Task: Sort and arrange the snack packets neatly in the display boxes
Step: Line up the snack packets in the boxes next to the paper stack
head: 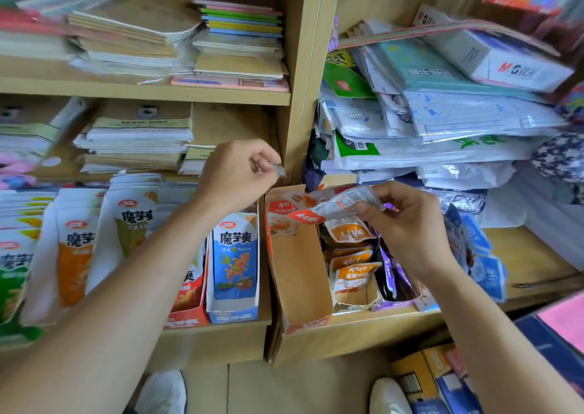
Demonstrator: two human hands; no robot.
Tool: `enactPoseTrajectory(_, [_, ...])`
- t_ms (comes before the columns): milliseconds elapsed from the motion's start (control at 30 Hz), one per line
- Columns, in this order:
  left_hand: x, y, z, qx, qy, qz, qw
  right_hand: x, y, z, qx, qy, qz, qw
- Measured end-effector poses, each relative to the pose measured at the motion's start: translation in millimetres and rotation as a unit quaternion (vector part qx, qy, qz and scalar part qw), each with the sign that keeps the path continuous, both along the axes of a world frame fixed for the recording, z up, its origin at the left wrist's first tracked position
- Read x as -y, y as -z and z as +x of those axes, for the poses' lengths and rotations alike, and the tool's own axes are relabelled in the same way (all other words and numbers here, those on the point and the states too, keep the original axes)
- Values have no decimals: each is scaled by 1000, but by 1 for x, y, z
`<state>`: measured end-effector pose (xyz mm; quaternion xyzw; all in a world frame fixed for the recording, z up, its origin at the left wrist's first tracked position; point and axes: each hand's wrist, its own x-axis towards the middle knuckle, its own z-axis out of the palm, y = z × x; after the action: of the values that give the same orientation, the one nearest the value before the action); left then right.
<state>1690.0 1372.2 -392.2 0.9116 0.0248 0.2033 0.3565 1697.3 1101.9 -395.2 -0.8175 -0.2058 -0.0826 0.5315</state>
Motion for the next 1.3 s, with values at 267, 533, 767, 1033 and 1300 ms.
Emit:
enactPoseTrajectory(267, [14, -10, -36, -114, 102, -67, 986, 4, 7, 2, -32, -24, 17, 999])
enactPoseTrajectory(533, [6, 22, -27, -52, 72, 212, 973, -2, 20, 4, 48, 14, -61, 997])
enactPoseTrajectory(767, [14, 30, -16, -44, 7, 309, 950, 7, 20, 9, 46, 36, -59, 997])
enactPoseTrajectory(1033, [21, 30, -13, -33, -57, 277, 959, 16, 14, 11, 20, 53, -14, 998])
enactPoseTrajectory(1300, [23, 37, -9, 40, -89, 244, 965, 17, 11, 10, 28, 39, -23, 999])
